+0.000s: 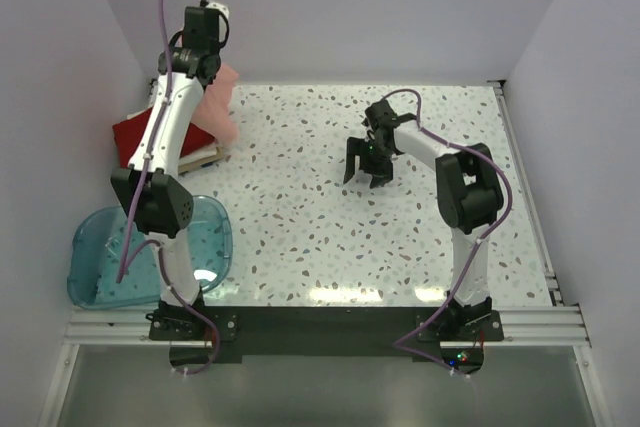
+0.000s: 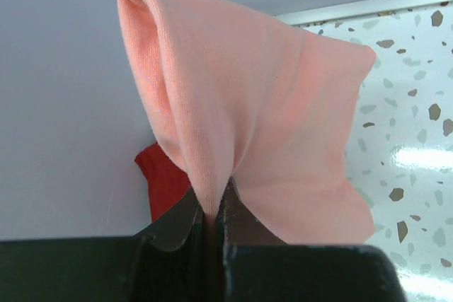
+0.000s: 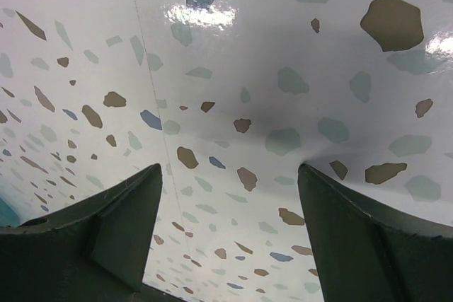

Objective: Fold and stack the t-shirts
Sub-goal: Neatly place the folded tshirt to the corner

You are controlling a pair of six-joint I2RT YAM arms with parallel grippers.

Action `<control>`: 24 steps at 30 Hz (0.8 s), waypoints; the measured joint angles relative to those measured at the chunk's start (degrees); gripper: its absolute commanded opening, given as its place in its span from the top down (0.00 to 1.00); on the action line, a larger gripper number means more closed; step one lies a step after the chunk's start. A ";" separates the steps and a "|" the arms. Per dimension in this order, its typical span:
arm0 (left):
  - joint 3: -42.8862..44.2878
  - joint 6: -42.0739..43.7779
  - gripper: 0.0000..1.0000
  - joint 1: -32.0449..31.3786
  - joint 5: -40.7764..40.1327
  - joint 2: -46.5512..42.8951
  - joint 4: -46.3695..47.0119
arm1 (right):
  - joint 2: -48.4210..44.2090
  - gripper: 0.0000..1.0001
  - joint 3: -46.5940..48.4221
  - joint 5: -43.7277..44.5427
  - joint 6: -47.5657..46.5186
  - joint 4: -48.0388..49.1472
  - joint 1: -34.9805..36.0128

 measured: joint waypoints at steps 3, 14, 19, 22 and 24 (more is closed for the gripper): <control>0.31 0.00 1.00 1.03 0.20 -1.36 0.22 | -0.31 0.20 -0.44 -0.15 0.02 0.35 0.00; -0.55 -0.48 1.00 10.10 4.57 -1.92 1.27 | -0.68 0.20 -1.16 -1.01 0.31 0.68 0.02; -0.85 -0.50 1.00 14.01 6.49 0.39 1.64 | -1.22 0.19 -1.97 -1.09 0.35 0.83 0.02; -2.73 -0.46 0.96 15.93 7.93 1.33 1.99 | -1.64 0.19 -2.56 -1.09 0.37 0.76 0.04; -4.07 -0.37 0.61 17.33 8.72 1.95 1.97 | -1.70 0.18 -2.62 -1.07 0.37 0.68 0.04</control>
